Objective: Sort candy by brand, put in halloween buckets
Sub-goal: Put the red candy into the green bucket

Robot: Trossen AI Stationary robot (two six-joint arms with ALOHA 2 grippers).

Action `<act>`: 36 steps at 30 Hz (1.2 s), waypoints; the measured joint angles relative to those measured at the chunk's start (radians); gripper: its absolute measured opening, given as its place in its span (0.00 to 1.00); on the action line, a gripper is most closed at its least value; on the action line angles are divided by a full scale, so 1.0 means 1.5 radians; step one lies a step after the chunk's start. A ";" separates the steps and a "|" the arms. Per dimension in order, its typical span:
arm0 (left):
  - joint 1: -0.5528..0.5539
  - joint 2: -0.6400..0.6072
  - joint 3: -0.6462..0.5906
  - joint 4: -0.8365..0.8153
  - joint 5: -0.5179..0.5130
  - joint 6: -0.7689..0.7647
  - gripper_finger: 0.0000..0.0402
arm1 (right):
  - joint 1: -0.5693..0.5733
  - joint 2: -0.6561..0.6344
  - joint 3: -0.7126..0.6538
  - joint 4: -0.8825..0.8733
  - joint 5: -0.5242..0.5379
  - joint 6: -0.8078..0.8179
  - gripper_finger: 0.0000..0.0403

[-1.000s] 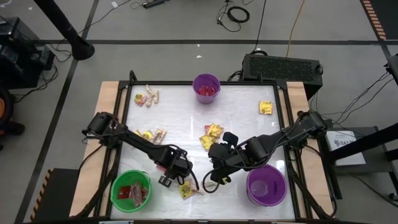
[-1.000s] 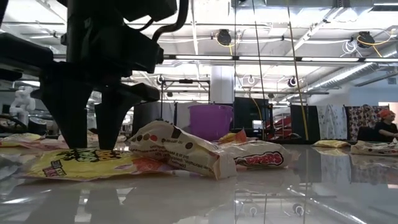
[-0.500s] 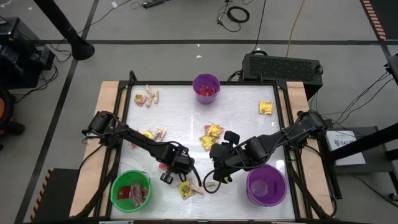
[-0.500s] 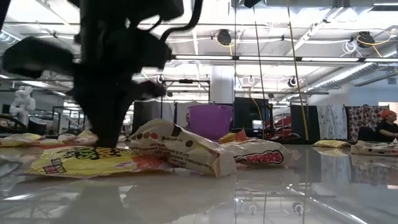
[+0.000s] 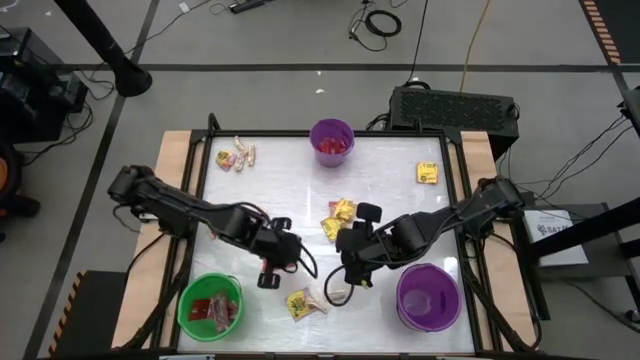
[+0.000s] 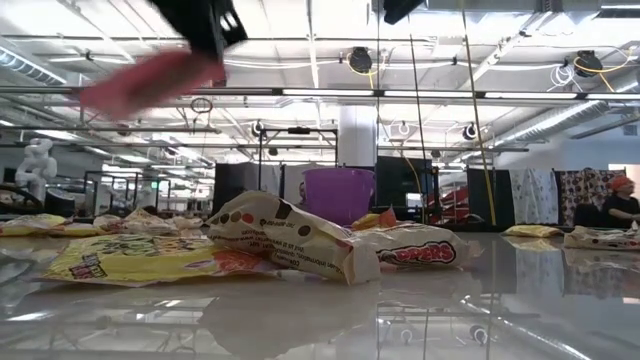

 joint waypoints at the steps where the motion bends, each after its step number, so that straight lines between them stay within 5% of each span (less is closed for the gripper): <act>1: -0.001 -0.013 0.008 -0.001 0.002 -0.037 0.00 | -0.004 0.000 0.000 0.001 0.001 -0.020 0.35; 10: -0.053 -0.118 0.046 -0.025 0.018 -0.413 0.00 | -0.072 0.000 0.000 0.056 -0.012 -0.258 0.35; 20: -0.228 -0.166 0.045 -0.179 0.050 -0.710 0.00 | -0.188 0.000 0.000 0.171 -0.246 -0.363 0.35; 26: -0.318 -0.152 0.027 -0.202 0.005 -0.727 0.00 | -0.203 0.000 0.000 0.168 -0.250 -0.362 0.35; 36: -0.347 -0.150 -0.055 -0.206 -0.019 -0.647 0.01 | -0.204 0.000 0.000 0.169 -0.250 -0.284 0.35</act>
